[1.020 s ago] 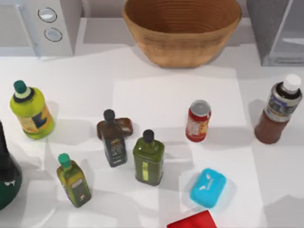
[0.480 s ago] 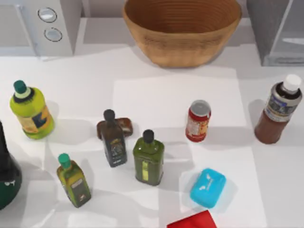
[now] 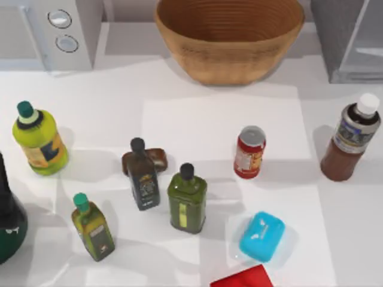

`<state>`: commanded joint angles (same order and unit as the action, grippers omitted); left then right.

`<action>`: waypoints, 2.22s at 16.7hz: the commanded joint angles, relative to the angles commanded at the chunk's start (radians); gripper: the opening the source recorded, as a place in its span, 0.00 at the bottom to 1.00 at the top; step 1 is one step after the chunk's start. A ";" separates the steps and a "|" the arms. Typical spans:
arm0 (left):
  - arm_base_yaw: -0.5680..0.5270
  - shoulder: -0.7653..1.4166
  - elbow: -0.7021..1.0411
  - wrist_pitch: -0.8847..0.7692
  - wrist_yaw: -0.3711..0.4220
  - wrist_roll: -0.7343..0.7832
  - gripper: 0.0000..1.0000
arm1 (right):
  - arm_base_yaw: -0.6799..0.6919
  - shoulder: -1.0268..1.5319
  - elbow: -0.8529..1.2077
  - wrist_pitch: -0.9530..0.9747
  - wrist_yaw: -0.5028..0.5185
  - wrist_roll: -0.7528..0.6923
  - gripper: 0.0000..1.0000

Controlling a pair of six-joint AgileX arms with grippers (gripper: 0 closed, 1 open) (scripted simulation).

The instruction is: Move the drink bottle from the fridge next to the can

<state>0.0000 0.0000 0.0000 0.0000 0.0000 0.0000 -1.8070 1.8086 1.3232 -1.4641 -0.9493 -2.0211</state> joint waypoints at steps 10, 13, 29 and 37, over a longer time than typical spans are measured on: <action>0.000 0.000 0.000 0.000 0.000 0.000 1.00 | 0.288 0.019 -0.010 0.384 0.062 0.463 1.00; 0.000 0.000 0.000 0.000 0.000 0.000 1.00 | 0.453 0.023 -0.015 0.606 0.102 0.750 1.00; 0.000 0.000 0.000 0.000 0.000 0.000 1.00 | 0.869 0.013 -0.037 1.179 0.205 1.397 1.00; 0.000 0.000 0.000 0.000 0.000 0.000 1.00 | 1.231 -0.053 -0.146 1.311 0.485 1.645 1.00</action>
<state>0.0000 0.0000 0.0000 0.0000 0.0000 0.0000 -0.5760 1.7553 1.1772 -0.1532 -0.4640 -0.3756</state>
